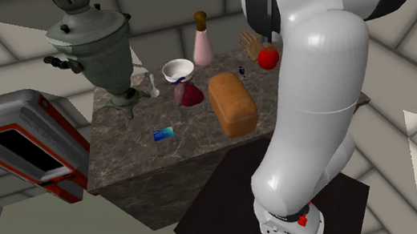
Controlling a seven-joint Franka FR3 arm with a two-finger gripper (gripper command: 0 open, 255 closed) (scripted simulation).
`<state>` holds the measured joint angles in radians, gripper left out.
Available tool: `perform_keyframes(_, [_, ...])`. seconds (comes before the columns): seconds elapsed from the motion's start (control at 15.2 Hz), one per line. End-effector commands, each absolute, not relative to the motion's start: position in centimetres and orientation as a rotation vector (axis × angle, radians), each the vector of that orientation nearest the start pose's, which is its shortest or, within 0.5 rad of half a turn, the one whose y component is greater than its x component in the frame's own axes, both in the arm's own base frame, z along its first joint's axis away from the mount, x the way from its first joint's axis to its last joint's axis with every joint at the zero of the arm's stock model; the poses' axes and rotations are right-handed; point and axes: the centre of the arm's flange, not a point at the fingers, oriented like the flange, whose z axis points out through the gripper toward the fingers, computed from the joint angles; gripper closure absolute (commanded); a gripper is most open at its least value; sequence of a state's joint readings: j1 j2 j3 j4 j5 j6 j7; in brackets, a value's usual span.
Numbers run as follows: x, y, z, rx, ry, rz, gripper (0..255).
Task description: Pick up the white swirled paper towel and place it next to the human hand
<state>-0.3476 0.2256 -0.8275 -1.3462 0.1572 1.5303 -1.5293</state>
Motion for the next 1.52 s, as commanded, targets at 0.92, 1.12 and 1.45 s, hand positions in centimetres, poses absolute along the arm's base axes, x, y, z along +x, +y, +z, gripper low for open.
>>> perform_keyframes(0.92, [30.0, -52.3, 54.7, -3.116, -0.597, 0.003, 255])
perform_keyframes(1.12, [30.0, -52.3, 53.2, -3.116, -0.597, 0.003, 255])
perform_keyframes(1.45, [30.0, -52.3, 50.5, -3.116, -0.597, 0.003, 255])
